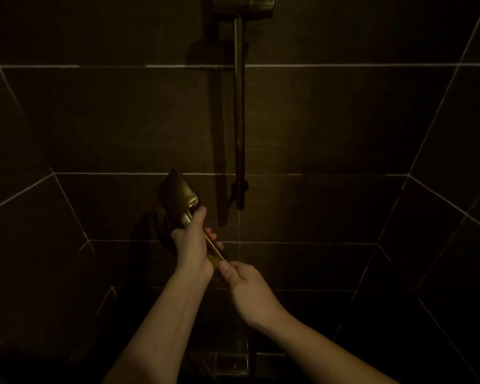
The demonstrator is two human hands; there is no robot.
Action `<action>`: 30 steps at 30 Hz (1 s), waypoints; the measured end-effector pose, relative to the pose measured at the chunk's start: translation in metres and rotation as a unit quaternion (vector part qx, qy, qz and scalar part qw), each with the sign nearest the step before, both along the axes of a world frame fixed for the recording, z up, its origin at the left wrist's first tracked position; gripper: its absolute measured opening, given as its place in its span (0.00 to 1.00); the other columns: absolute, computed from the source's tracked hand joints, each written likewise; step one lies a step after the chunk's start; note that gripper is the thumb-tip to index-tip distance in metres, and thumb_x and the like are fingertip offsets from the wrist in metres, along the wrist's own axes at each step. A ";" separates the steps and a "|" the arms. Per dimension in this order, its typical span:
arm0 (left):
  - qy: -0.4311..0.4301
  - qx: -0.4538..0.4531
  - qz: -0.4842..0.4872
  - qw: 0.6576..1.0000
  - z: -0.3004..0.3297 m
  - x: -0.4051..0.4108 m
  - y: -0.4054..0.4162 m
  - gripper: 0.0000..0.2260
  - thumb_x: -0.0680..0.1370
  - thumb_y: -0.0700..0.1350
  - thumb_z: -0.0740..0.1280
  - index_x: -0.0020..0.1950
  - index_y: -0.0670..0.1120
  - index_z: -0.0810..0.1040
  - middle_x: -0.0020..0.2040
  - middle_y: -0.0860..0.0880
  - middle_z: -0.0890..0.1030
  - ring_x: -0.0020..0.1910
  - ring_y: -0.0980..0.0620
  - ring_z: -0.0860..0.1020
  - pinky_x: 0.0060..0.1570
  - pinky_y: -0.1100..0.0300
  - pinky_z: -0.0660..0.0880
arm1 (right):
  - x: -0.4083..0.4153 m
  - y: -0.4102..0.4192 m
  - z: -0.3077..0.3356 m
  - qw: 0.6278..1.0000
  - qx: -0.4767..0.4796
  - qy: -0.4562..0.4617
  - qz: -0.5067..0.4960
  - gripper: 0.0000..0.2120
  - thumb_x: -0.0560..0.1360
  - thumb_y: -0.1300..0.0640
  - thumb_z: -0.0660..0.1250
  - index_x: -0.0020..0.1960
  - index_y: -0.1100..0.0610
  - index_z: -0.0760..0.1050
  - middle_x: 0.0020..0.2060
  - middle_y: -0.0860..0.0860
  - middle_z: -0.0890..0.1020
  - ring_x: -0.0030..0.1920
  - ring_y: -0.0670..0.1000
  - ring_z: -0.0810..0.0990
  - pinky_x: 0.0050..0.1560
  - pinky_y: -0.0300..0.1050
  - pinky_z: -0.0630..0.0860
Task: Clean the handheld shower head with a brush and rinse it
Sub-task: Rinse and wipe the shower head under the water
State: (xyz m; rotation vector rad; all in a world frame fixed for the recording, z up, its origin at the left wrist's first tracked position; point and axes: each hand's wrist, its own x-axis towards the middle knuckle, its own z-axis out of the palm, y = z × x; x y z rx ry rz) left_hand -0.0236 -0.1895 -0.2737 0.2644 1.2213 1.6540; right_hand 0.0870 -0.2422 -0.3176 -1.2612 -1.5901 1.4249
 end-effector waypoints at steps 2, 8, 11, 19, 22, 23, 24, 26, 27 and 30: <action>0.057 0.007 0.005 0.998 -0.003 0.000 0.000 0.22 0.80 0.45 0.71 0.70 0.50 0.66 0.57 0.43 0.78 0.45 0.50 0.77 0.37 0.56 0.75 | -0.002 0.000 -0.001 1.000 0.012 -0.001 -0.001 0.16 0.81 0.41 0.55 0.50 0.48 0.78 0.27 0.39 0.77 0.29 0.38 0.73 0.35 0.39 0.68; 0.136 0.034 -0.022 0.990 0.004 0.002 0.004 0.16 0.85 0.46 0.64 0.69 0.52 0.62 0.61 0.43 0.75 0.50 0.46 0.82 0.39 0.52 0.82 | -0.004 0.003 0.002 1.000 0.027 0.006 -0.008 0.15 0.82 0.42 0.55 0.50 0.47 0.78 0.27 0.40 0.77 0.29 0.39 0.74 0.32 0.38 0.68; 0.134 0.010 -0.060 0.989 0.002 0.000 0.008 0.15 0.86 0.49 0.61 0.72 0.49 0.67 0.61 0.44 0.78 0.55 0.44 0.82 0.45 0.47 0.83 | -0.007 0.002 -0.004 1.000 0.003 0.026 -0.012 0.13 0.82 0.44 0.56 0.53 0.48 0.77 0.26 0.42 0.75 0.27 0.42 0.72 0.26 0.37 0.66; -0.018 -0.003 -0.044 0.999 -0.003 -0.006 0.023 0.13 0.85 0.52 0.61 0.61 0.44 0.79 0.43 0.47 0.81 0.39 0.49 0.80 0.34 0.54 0.77 | -0.005 0.012 0.000 0.998 0.046 -0.008 -0.049 0.13 0.82 0.43 0.56 0.51 0.44 0.78 0.46 0.54 0.84 0.43 0.55 0.82 0.41 0.47 0.75; 0.021 0.033 -0.039 0.998 -0.006 -0.008 0.024 0.16 0.81 0.50 0.69 0.67 0.48 0.74 0.44 0.48 0.81 0.38 0.51 0.80 0.29 0.58 0.78 | -0.004 0.014 0.001 0.999 0.038 -0.008 -0.037 0.12 0.82 0.43 0.56 0.50 0.42 0.77 0.43 0.52 0.84 0.40 0.52 0.81 0.40 0.49 0.78; 0.043 0.037 -0.044 0.997 -0.006 -0.008 0.023 0.18 0.79 0.49 0.72 0.67 0.50 0.72 0.45 0.48 0.81 0.39 0.52 0.81 0.28 0.60 0.78 | -0.003 0.014 0.000 0.999 0.029 -0.005 -0.033 0.12 0.82 0.43 0.56 0.50 0.43 0.77 0.42 0.50 0.84 0.40 0.50 0.82 0.39 0.45 0.79; 0.062 0.036 -0.045 0.996 -0.007 -0.008 0.023 0.21 0.78 0.47 0.74 0.67 0.51 0.70 0.46 0.48 0.81 0.39 0.52 0.81 0.28 0.61 0.78 | -0.003 0.013 -0.001 0.999 0.022 0.000 -0.027 0.12 0.82 0.44 0.56 0.51 0.44 0.77 0.38 0.47 0.83 0.35 0.46 0.80 0.34 0.41 0.76; 0.083 0.040 -0.039 0.995 -0.010 -0.004 0.022 0.23 0.77 0.41 0.73 0.67 0.51 0.67 0.44 0.48 0.79 0.37 0.54 0.79 0.28 0.62 0.76 | -0.005 0.010 -0.003 1.000 0.017 0.014 -0.020 0.13 0.82 0.45 0.56 0.52 0.47 0.77 0.29 0.41 0.78 0.28 0.41 0.74 0.27 0.36 0.68; 0.081 0.045 -0.033 0.995 -0.010 -0.002 0.022 0.22 0.78 0.39 0.71 0.67 0.50 0.66 0.43 0.48 0.77 0.34 0.54 0.77 0.27 0.62 0.75 | -0.006 0.008 -0.003 1.000 0.015 0.020 -0.019 0.13 0.82 0.45 0.56 0.53 0.47 0.77 0.28 0.41 0.77 0.27 0.40 0.72 0.26 0.35 0.67; 0.040 0.055 -0.034 0.997 -0.007 -0.003 0.023 0.18 0.79 0.37 0.68 0.65 0.50 0.68 0.48 0.46 0.76 0.35 0.53 0.76 0.31 0.59 0.76 | -0.006 0.009 -0.002 0.999 0.021 0.025 -0.025 0.13 0.82 0.44 0.56 0.53 0.46 0.77 0.32 0.42 0.80 0.31 0.41 0.75 0.28 0.32 0.69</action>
